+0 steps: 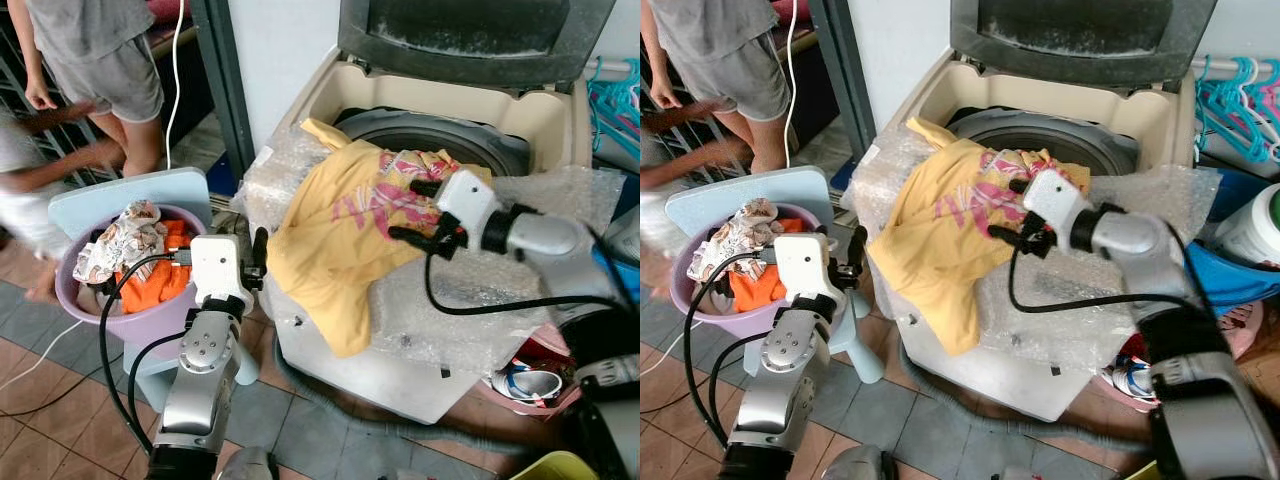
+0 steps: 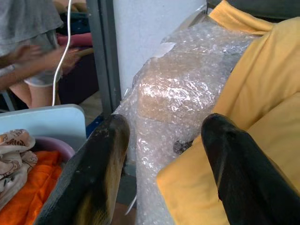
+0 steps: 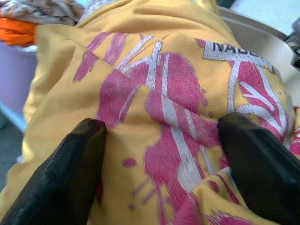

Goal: Clothes washing

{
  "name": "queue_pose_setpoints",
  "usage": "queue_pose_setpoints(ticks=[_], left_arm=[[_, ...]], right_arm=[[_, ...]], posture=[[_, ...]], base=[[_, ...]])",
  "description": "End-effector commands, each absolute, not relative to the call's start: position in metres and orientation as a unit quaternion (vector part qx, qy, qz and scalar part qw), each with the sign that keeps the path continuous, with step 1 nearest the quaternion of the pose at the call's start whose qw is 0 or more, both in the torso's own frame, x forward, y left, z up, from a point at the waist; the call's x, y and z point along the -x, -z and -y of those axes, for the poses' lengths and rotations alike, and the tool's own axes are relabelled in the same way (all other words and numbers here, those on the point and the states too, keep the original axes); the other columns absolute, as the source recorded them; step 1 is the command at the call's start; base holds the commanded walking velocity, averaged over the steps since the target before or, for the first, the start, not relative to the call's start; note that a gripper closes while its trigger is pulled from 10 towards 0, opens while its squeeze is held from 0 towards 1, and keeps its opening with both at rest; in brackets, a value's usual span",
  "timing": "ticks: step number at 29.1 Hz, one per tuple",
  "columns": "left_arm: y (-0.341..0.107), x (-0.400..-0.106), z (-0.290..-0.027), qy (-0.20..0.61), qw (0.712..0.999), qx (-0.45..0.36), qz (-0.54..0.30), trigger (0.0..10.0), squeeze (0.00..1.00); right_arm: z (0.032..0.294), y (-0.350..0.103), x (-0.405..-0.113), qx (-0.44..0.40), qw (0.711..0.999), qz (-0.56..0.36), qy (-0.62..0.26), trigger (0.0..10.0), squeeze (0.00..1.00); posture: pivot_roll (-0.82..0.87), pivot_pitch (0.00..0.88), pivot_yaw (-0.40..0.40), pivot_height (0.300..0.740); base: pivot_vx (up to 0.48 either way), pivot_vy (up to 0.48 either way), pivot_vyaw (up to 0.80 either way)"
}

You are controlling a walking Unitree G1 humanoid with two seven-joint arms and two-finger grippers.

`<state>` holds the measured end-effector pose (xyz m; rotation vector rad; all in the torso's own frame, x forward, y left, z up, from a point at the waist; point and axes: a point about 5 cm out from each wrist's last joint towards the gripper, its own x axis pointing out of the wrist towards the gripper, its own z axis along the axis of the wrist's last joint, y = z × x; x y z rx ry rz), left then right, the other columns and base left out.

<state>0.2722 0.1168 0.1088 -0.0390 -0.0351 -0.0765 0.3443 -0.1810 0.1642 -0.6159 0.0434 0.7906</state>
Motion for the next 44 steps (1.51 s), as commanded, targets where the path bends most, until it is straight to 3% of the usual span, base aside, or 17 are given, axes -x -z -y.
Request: queue_pose_setpoints(ticks=[1, 23, 36, 42, 44], left_arm=[[-0.111, -0.272, -0.117, 0.039, 0.999, 0.017, 0.019, 10.0, 0.00], [-0.110, -0.272, -0.115, 0.035, 0.999, 0.017, 0.016, 10.0, 0.00], [-0.111, -0.275, -0.114, 0.032, 0.999, 0.018, 0.020, 10.0, 0.00], [-0.111, -0.276, -0.114, 0.031, 0.999, 0.018, 0.021, 10.0, 0.00], [-0.112, -0.277, -0.114, 0.030, 0.999, 0.018, 0.023, 10.0, 0.00]], right_arm=[[0.174, -0.158, -0.344, 0.301, 0.886, -0.023, -0.353, 0.0, 0.00], [0.184, -0.183, -0.358, 0.278, 0.939, 0.018, -0.202, 0.0, 0.00], [0.186, -0.281, -0.398, 0.318, 0.928, 0.127, -0.147, 0.0, 0.00], [0.186, -0.346, -0.405, 0.284, 0.930, 0.222, -0.073, 0.0, 0.00], [0.181, -0.354, -0.404, 0.272, 0.929, 0.234, -0.088, 0.0, 0.00]], posture=[[-0.06, 0.000, 0.068, 0.740], [-0.07, 0.000, 0.064, 0.740], [-0.07, 0.000, 0.056, 0.740], [-0.07, 0.000, 0.055, 0.740], [-0.06, 0.000, 0.051, 0.740]], base=[[0.000, 0.000, 0.00], [0.000, 0.000, 0.00], [0.000, 0.000, 0.00], [0.000, 0.000, 0.00], [0.000, 0.000, 0.00]])
